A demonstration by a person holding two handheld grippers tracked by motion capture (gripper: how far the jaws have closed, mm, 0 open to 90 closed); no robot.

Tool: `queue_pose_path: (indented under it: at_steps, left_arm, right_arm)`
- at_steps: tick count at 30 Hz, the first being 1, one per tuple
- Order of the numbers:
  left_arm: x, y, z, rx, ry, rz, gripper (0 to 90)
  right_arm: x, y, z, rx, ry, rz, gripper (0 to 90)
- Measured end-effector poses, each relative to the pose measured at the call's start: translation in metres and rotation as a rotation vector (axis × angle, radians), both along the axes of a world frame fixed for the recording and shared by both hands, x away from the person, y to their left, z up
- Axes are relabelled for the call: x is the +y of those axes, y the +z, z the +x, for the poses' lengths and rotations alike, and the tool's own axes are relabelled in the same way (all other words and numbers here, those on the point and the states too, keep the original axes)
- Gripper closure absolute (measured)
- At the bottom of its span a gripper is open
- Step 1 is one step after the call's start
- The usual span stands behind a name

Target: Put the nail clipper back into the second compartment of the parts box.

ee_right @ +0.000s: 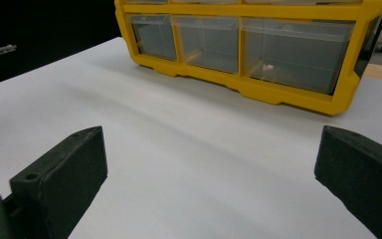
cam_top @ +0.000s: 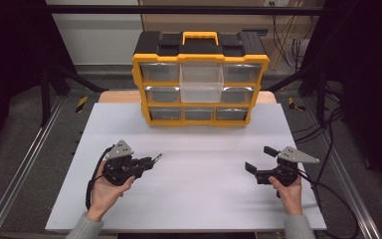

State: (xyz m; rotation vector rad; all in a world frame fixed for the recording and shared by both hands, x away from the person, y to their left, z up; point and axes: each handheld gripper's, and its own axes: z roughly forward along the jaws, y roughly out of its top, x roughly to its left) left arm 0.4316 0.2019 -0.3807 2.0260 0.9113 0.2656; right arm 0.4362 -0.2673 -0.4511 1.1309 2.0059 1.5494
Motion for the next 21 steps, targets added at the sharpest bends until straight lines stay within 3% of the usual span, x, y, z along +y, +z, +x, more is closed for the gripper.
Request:
queue_pose_path:
  at_steps: [21]
  left_arm:
    - [0.000, 0.033, 0.015, -0.046, -0.002, -0.045, 78.8]
  right_arm:
    - [-0.001, 0.000, -0.001, 0.004, -0.002, -0.001, 0.8]
